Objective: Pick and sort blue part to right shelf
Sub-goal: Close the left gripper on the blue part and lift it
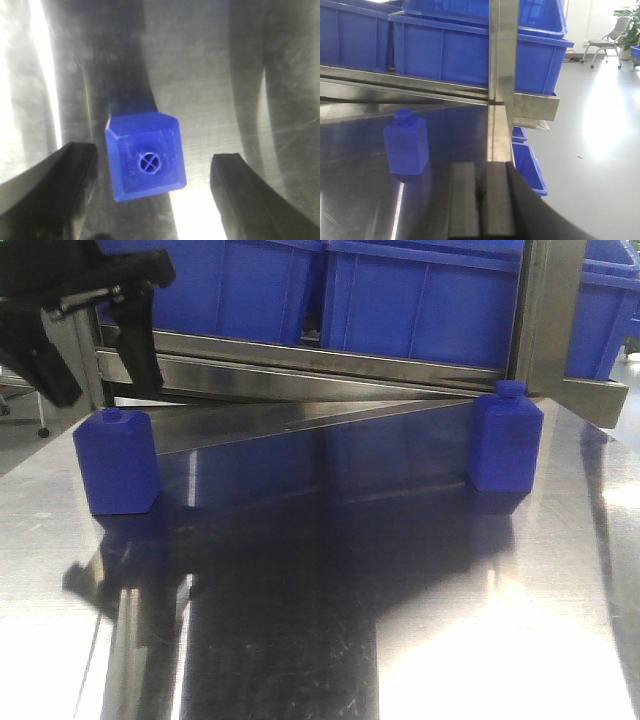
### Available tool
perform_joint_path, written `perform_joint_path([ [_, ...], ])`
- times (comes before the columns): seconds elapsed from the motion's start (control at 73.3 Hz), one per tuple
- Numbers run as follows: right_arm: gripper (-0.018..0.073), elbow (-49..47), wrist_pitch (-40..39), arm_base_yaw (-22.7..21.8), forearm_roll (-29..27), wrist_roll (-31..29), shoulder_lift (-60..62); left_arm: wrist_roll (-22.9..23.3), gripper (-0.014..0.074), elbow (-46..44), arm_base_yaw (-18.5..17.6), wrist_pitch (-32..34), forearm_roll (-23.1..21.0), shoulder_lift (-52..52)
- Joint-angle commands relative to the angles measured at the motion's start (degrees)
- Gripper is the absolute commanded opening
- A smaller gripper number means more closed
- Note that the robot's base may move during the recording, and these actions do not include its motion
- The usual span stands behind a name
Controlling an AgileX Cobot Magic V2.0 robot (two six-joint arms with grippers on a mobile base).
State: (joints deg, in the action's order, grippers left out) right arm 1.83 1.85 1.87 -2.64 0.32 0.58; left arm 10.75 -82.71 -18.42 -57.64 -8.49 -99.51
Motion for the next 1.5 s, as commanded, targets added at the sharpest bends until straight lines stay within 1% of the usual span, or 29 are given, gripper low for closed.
perform_joint_path([
  [0.0, 0.0059, -1.3, -5.2, -0.3, -0.1, -0.3, 1.2, 0.6, 0.0523, -1.9, -0.5, 0.5, -0.9, 0.9],
  [0.136, 0.0059, -1.3, -5.2, -0.3, -0.1, -0.3, 1.2, 0.6, 0.0523, -1.9, -0.6, 0.3, 0.0, -1.5],
  [0.505, 0.0059, -1.3, -5.2, -0.3, -0.1, -0.3, 1.2, 0.6, 0.0518, -1.9, -0.6, 0.1, 0.0, -7.1],
  [0.573, 0.0059, -1.3, -5.2, -0.3, -0.1, -0.3, 1.2, 0.6, 0.0491, -1.9, -0.6, 0.1, 0.0, -7.1],
  [0.696, 0.0059, -1.3, -5.2, -0.3, -0.1, -0.3, 1.2, 0.6, 0.0388, -2.6, -0.6, -0.2, 0.0, -7.1],
  [0.805, 0.0059, -1.3, -5.2, -0.3, -0.1, -0.3, 1.2, 0.6, 0.0327, -3.9, -0.6, -1.1, 0.0, -7.1],
  [0.928, 0.0059, -1.3, -5.2, -0.3, -0.1, -0.3, 1.2, 0.1, 0.0321, -6.5, -0.6, -3.4, 0.0, -7.0],
  [1.051, 0.0059, -1.3, -5.2, -0.3, -0.1, -0.3, 1.2, -0.1, 0.0321, -8.2, -0.6, -4.7, 1.1, -5.2],
  [1.119, 0.0059, -1.3, -5.2, -0.3, -0.1, -0.3, 1.2, -2.5, 0.0321, -8.2, -0.6, -4.7, 1.4, -3.0],
  [1.242, 0.0059, -1.3, -5.2, -0.3, -0.1, -0.3, 1.2, -6.2, 0.0321, -6.7, -1.0, -2.7, 1.8, 3.3],
  [1.324, 0.0059, -1.3, -5.4, -0.3, -0.1, -0.3, 1.2, -7.7, 0.0321, -3.4, -1.6, 0.7, 3.4, 8.8],
  [1.378, 0.0059, -1.3, -6.4, -0.3, -0.1, -0.3, 1.2, -7.7, 0.0321, 1.3, -2.0, 5.1, 4.4, 13.9],
  [1.446, 0.0059, -1.3, -7.1, -0.3, -0.1, -0.3, 1.2, -7.7, 0.0321, 6.1, -2.1, 9.5, 4.7, 19.2],
  [1.487, 0.0059, -1.3, -7.1, -0.3, -0.1, -0.3, 1.2, -7.7, 0.0321, 10.5, -2.1, 13.4, 4.7, 22.9],
])
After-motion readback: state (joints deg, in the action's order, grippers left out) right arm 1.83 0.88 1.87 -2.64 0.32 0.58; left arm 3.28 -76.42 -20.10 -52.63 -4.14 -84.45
